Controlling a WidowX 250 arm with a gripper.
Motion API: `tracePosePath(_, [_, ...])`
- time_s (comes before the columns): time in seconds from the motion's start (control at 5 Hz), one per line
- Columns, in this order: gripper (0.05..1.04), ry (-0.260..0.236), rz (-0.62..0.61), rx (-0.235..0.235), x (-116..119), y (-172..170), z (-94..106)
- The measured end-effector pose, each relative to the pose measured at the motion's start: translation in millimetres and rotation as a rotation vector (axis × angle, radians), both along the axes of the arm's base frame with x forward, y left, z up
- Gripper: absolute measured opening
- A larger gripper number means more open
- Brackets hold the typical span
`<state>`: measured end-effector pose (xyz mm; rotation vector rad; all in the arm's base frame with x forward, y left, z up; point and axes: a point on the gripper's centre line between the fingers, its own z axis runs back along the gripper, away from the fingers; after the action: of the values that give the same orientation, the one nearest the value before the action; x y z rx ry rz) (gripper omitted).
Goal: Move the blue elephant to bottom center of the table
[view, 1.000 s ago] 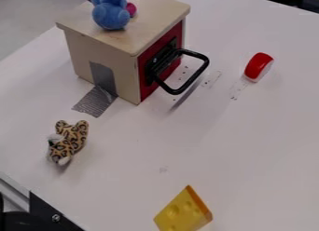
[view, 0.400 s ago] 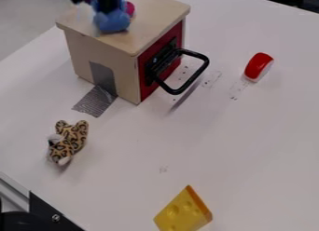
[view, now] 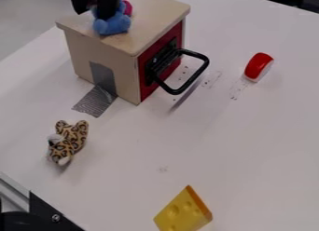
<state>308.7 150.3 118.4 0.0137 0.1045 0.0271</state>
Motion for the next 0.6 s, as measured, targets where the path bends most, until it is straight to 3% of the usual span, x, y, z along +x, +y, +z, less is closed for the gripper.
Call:
tracePosePath(0.2, [0.389,-0.005,-0.016,-0.001,2,0,1.2])
tracePosePath(0.4, [0.207,-0.014,-0.03,0.002,2,-1,4.4])
tracePosePath(0.6, [0.091,-0.032,-0.073,-0.004,-1,-7,12.8])
